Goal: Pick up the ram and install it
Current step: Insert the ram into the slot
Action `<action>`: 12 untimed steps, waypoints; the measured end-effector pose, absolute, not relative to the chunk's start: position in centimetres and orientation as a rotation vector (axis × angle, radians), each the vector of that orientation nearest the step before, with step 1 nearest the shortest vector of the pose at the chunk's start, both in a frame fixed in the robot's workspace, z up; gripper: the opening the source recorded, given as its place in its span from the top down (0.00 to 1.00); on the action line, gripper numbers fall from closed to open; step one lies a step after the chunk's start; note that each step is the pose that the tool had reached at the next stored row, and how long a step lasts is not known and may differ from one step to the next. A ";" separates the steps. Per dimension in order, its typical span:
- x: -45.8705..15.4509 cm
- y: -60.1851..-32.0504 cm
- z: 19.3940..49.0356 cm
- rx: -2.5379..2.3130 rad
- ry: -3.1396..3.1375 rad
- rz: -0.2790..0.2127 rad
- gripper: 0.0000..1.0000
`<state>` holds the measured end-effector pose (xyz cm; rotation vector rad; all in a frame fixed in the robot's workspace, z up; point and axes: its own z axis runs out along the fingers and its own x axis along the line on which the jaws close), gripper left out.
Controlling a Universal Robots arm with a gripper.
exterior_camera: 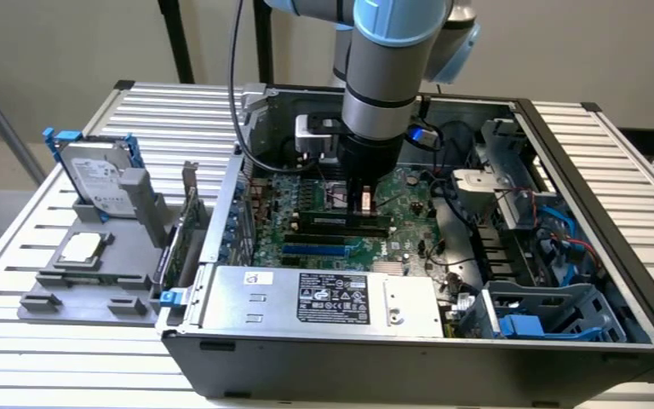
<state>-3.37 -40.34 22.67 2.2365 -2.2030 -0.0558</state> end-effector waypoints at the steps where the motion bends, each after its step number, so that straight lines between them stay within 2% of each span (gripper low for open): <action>1: -3.4 -40.3 22.6 2.237 -2.203 -0.056 0.86; 12: -3.4 -40.3 22.3 2.236 -2.202 -0.055 0.86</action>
